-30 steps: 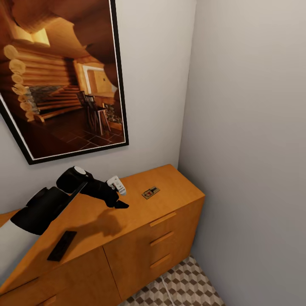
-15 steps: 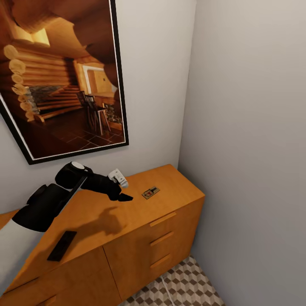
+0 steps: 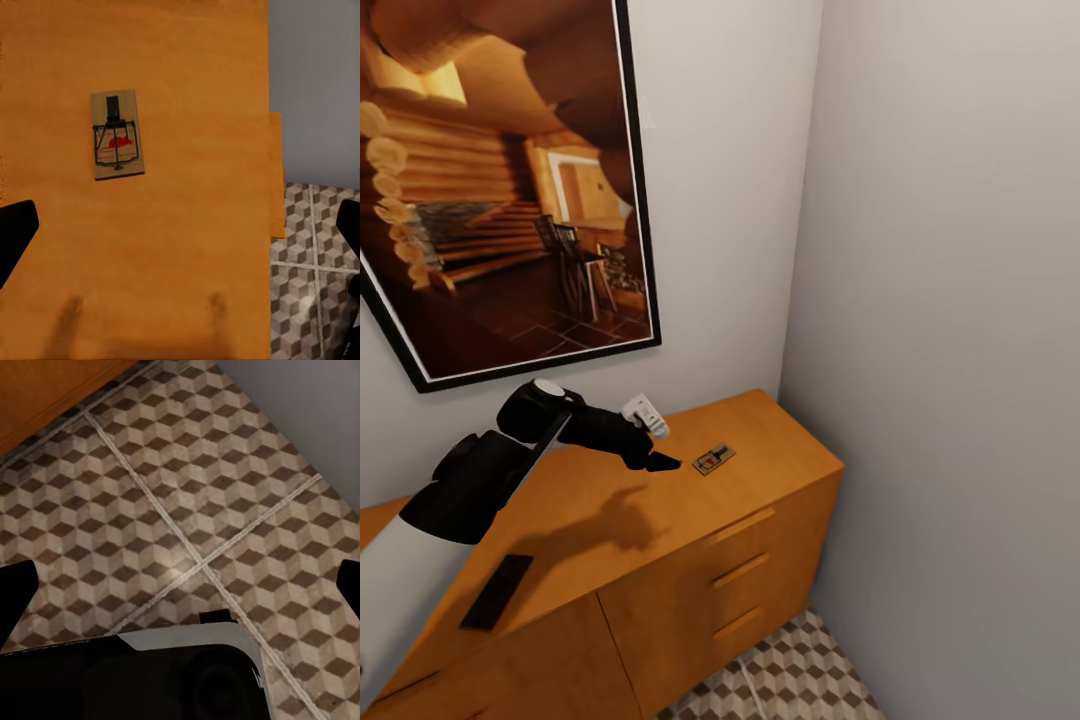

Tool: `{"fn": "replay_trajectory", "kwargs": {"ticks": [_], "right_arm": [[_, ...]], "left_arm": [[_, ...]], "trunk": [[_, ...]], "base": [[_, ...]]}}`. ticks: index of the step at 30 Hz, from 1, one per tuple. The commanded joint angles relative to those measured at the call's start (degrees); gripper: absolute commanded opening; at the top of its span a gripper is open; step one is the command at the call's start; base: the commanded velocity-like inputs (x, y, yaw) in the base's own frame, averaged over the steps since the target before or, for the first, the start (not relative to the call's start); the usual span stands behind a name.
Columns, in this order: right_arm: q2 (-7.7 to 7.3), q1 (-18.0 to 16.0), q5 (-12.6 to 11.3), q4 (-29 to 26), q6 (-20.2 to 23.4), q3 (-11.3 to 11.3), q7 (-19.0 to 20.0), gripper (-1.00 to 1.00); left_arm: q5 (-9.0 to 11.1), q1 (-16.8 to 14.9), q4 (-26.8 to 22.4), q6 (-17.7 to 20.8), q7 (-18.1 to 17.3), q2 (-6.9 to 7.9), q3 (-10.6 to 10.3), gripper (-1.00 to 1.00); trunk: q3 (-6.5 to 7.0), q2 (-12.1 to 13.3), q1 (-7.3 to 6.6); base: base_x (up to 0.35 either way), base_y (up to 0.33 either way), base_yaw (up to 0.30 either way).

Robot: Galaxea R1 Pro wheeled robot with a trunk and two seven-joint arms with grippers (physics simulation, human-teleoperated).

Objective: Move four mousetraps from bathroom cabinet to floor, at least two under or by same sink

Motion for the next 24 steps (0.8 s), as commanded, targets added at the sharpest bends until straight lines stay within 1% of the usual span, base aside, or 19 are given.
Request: {"fn": "replay_trajectory", "kwargs": {"ticks": [1,11,24], "right_arm": [[0.0,-0.05,-0.63,0.07,-0.19,0.22,0.43,1.0],[0.0,-0.05,-0.63,0.07,-0.19,0.2,0.46,1.0],[0.0,-0.05,-0.63,0.07,-0.17,0.2,0.46,1.0]], "left_arm": [[-0.52,-0.07,-0.03,0.26,-0.52,-0.01,-0.04,1.0],[-0.56,-0.07,0.11,0.25,-0.45,-0.11,-0.15,1.0],[-0.56,-0.07,0.15,0.16,-0.44,-0.03,-0.22,1.0]], "trunk": [[-0.07,-0.04,0.02],[-0.07,-0.04,0.02],[-0.07,-0.04,0.02]], "base": [[0.188,-0.052,0.0],[0.188,-0.051,0.0],[0.027,-0.005,0.0]]}}
